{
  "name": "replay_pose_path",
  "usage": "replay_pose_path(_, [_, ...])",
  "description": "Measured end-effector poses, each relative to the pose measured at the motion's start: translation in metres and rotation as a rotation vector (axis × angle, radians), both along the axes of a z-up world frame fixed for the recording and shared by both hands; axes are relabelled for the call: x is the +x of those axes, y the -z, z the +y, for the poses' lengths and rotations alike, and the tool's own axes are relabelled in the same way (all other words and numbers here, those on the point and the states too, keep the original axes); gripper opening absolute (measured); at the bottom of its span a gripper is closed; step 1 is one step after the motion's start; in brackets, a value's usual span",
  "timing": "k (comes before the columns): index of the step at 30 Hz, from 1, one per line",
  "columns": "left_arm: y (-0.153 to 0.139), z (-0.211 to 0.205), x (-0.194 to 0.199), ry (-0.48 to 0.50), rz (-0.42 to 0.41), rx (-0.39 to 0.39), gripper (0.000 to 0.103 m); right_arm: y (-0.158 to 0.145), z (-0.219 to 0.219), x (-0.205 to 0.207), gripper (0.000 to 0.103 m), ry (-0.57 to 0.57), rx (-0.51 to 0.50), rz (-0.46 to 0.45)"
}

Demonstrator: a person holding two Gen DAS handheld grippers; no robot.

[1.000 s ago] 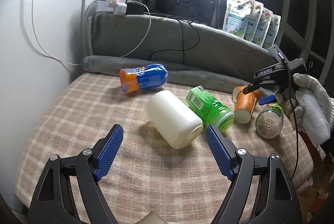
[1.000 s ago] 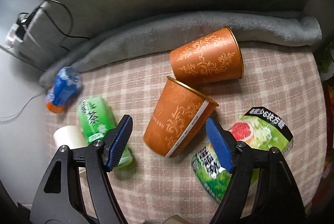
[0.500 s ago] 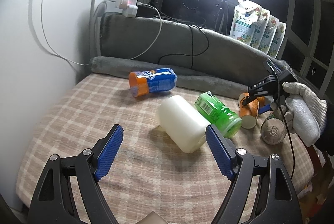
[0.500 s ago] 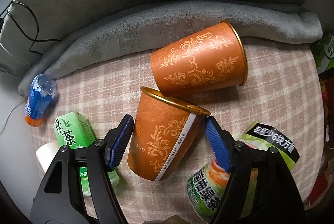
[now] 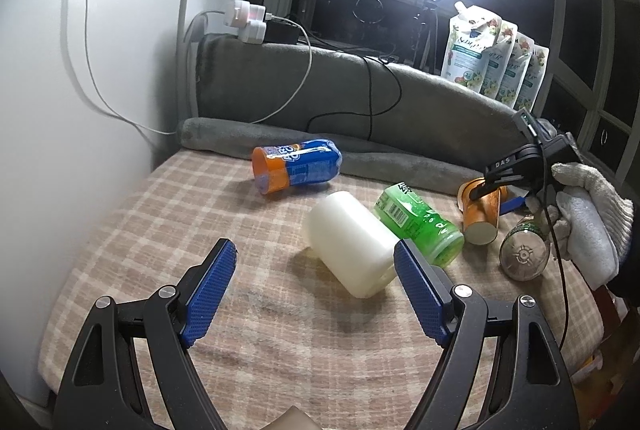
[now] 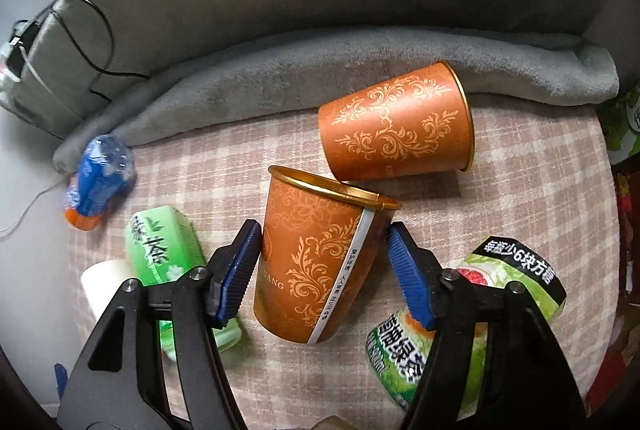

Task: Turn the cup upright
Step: 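Close the right gripper around the rim end of the nearer orange cup, then lift the orange cup with the right gripper and rotate it rim-up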

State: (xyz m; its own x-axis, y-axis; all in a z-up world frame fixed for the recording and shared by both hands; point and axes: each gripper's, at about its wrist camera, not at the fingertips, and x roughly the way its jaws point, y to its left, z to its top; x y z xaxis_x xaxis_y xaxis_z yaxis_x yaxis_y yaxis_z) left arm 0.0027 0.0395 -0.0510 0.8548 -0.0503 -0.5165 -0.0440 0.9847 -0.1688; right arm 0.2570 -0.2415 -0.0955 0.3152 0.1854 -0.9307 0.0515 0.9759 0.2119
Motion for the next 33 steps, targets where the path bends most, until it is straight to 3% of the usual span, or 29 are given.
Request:
replay_pose_path(10, [-0.005,-0.007,-0.003,0.008,-0.006,0.017,0.081,-0.043,-0.021,-0.039,0.067,-0.068,0.076,-0.1])
replay_pose_path(17, [-0.005,-0.01,0.003,0.035,0.032,-0.008,0.081,-0.06,-0.008,-0.085,0.067,-0.211,0.145,-0.106])
replay_pose_path(23, [-0.001,-0.016,0.006,0.085,0.079,-0.051,0.081,-0.046,0.01,-0.119,0.067,-0.326,0.158,-0.053])
replay_pose_path(33, [0.004,-0.027,0.01,0.156,0.143,-0.103,0.081,0.004,0.025,-0.148,0.068,-0.415,0.163,0.046])
